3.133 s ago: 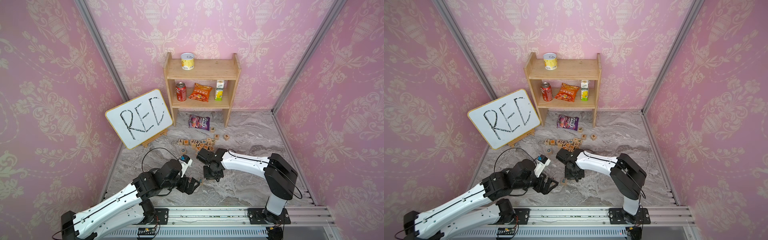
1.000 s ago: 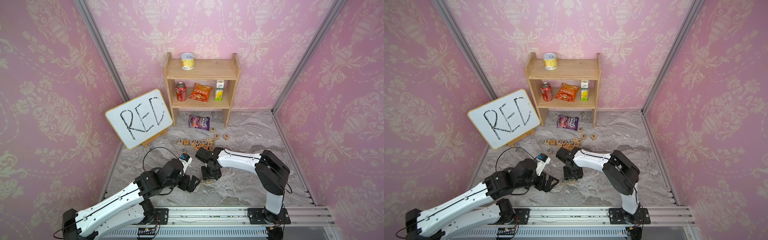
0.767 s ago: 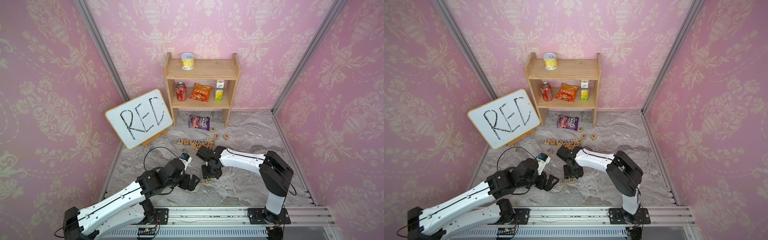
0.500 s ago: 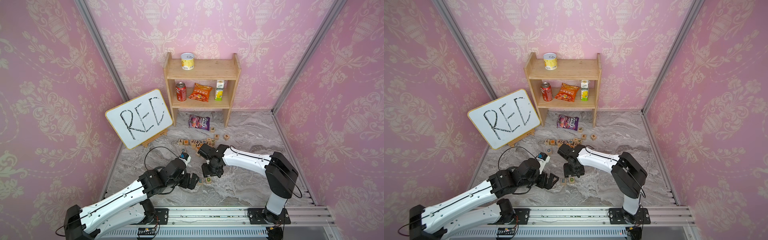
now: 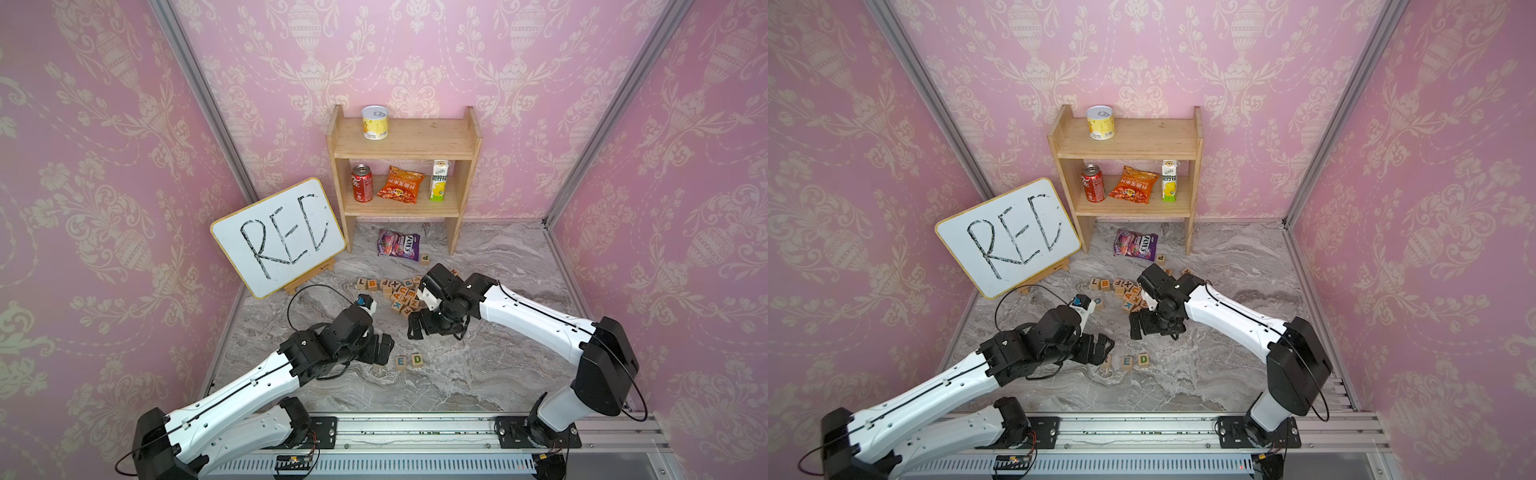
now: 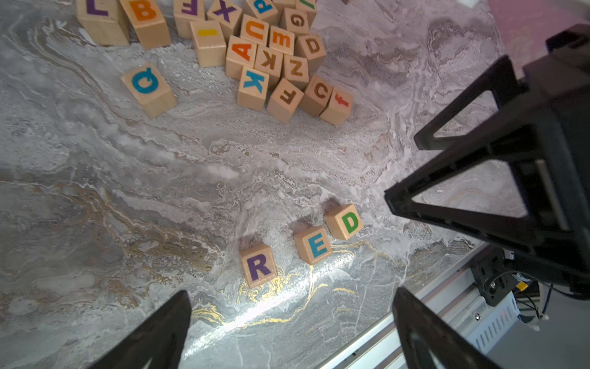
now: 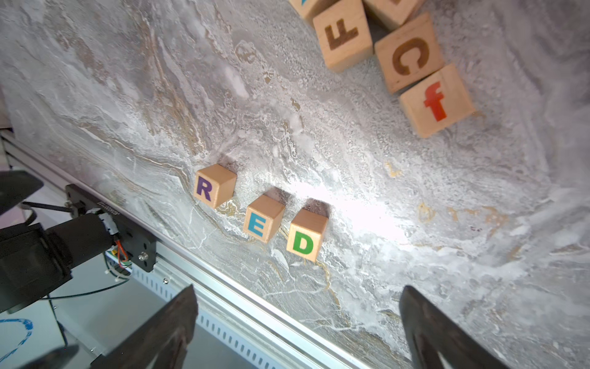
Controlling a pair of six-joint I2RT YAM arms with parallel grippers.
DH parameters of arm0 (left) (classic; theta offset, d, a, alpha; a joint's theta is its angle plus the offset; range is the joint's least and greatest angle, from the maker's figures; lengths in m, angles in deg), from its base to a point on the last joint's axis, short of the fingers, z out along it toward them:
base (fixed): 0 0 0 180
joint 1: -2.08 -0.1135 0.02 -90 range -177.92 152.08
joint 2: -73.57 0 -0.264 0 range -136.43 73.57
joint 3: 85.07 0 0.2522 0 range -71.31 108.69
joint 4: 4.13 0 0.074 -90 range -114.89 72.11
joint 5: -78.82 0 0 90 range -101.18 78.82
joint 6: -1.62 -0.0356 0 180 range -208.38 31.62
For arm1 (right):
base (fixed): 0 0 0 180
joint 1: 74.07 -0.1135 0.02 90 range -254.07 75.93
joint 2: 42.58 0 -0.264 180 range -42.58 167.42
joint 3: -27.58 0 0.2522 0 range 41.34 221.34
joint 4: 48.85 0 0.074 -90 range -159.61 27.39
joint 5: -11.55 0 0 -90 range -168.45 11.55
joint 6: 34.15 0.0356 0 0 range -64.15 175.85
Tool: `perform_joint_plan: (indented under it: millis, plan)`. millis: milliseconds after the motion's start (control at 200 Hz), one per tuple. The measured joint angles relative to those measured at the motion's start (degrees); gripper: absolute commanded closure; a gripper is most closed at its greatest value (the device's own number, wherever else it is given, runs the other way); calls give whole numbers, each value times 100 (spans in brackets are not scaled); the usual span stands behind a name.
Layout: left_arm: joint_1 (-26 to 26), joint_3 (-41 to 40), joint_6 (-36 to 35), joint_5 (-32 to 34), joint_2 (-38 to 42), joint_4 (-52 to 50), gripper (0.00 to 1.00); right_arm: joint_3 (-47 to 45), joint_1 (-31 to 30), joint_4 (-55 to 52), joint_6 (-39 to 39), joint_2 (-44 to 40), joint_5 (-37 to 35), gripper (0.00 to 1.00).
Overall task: Assemble the uppercase word "red" with letter blocks
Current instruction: Reset both arms
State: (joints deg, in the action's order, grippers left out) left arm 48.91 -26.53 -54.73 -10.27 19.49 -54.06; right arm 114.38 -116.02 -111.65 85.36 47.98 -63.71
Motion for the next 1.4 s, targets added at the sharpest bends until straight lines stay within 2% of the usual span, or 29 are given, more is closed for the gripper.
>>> perform_joint_plan:
  millis: [175,590,765,1011,1226,1401]
  plan:
    - [-629,236,-396,31,-184,-85,1,107,498,-153,-407,-136,138,0]
    - [-1475,450,-1224,151,-1047,109,1,-28,1982,57,-909,-212,-219,0]
    - [-2061,168,-1456,339,-1047,776,1,-295,2824,385,-1097,-254,-413,0]
    - [-3150,-417,-1781,595,-1145,1897,1,-704,3910,1165,-1196,-247,-778,0]
    - [-4094,-520,-2079,852,-1541,2658,1,-1307,4249,2135,-1266,-221,-1294,0]
    - [-4548,-758,-2347,1005,-1797,3480,1,-1912,4334,3252,-1482,-142,-1738,0]
